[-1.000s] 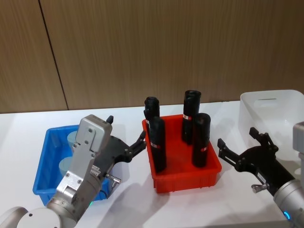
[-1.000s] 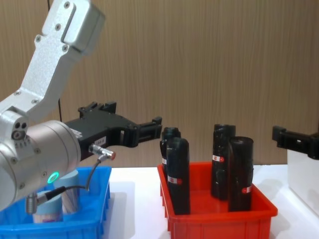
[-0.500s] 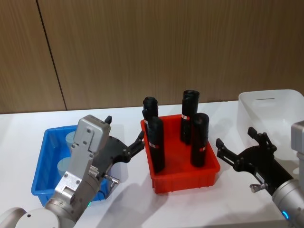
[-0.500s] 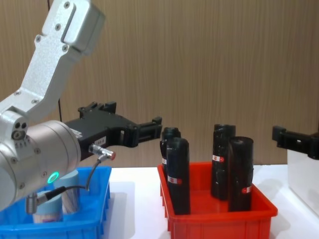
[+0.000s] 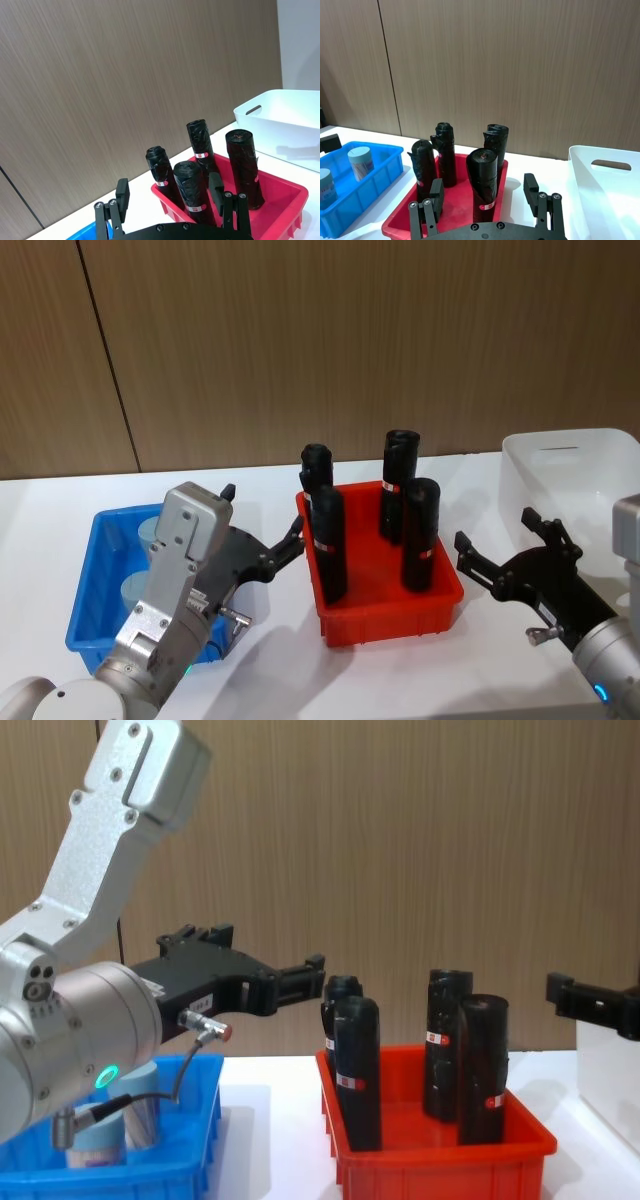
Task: Pick the cotton swabs from the blue box and place them into the white box.
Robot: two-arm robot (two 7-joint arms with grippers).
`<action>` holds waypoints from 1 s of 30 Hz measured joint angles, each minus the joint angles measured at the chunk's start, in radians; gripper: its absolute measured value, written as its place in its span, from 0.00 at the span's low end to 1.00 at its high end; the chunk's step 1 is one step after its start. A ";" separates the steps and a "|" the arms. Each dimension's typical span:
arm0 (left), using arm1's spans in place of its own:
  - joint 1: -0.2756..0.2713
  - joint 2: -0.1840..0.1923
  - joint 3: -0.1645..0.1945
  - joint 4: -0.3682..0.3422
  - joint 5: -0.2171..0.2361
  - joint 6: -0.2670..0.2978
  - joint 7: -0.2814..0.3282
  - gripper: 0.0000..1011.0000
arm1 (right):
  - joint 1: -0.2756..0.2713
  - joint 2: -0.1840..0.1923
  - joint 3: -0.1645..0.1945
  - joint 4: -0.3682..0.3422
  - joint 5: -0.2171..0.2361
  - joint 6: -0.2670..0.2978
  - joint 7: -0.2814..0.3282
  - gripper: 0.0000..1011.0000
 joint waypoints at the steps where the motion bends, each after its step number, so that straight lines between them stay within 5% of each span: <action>1: 0.000 0.000 0.000 0.000 0.000 0.000 0.000 0.99 | 0.000 0.000 0.000 0.000 0.000 0.000 0.000 0.99; 18: 0.000 0.001 -0.001 0.000 -0.001 0.000 -0.001 0.99 | 0.000 0.000 0.000 0.000 0.000 0.000 0.000 0.99; 30: 0.000 0.039 -0.043 0.034 -0.064 -0.014 -0.047 0.99 | 0.000 0.000 0.000 0.000 0.000 0.000 0.000 0.99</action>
